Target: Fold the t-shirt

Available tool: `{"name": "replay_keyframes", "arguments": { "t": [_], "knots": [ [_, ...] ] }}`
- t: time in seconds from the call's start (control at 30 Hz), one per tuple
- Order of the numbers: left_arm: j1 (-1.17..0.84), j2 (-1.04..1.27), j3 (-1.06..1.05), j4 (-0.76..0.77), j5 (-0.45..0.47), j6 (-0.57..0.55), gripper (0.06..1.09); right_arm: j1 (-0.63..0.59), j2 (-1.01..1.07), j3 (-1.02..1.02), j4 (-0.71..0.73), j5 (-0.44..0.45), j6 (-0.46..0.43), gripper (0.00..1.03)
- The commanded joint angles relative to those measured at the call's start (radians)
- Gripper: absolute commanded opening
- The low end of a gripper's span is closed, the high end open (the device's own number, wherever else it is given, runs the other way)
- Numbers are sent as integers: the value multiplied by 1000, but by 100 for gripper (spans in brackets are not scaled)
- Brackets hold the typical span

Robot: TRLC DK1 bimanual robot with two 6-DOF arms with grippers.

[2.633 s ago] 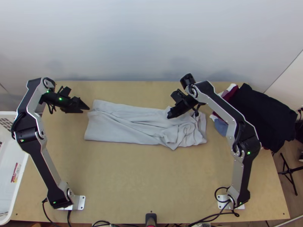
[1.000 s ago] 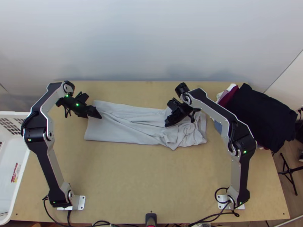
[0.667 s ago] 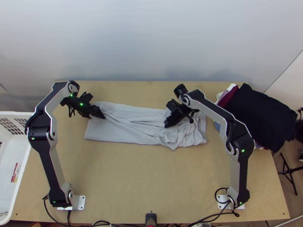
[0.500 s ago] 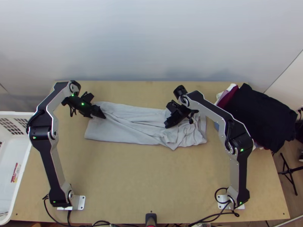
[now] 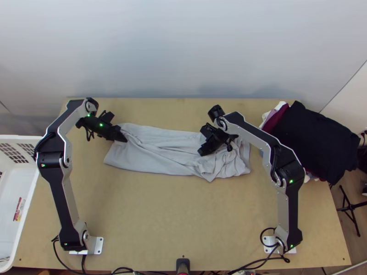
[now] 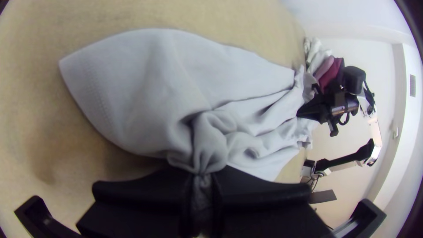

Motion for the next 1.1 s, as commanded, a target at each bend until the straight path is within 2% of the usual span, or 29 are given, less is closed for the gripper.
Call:
{"name": "replay_keyframes", "arguments": {
  "t": [0.0, 0.23, 0.63, 0.77, 1.07],
  "knots": [
    [26, -26, 7, -3, 13, 0, 10, 7, -27, 12, -19, -1, 0, 3],
    [110, -42, 4, -38, 13, 40, 10, -1, -100, 32, -78, -22, 1, 3],
    [186, -78, 18, -116, 15, 94, 10, 13, -103, 75, -96, -25, 6, 3],
    [103, -138, 24, -139, 15, 82, 10, -26, -139, 62, -113, -25, 4, 3],
    [-209, -180, 202, -197, 82, -66, 10, -133, -280, -59, -137, -24, -6, 3]
  ]
}}
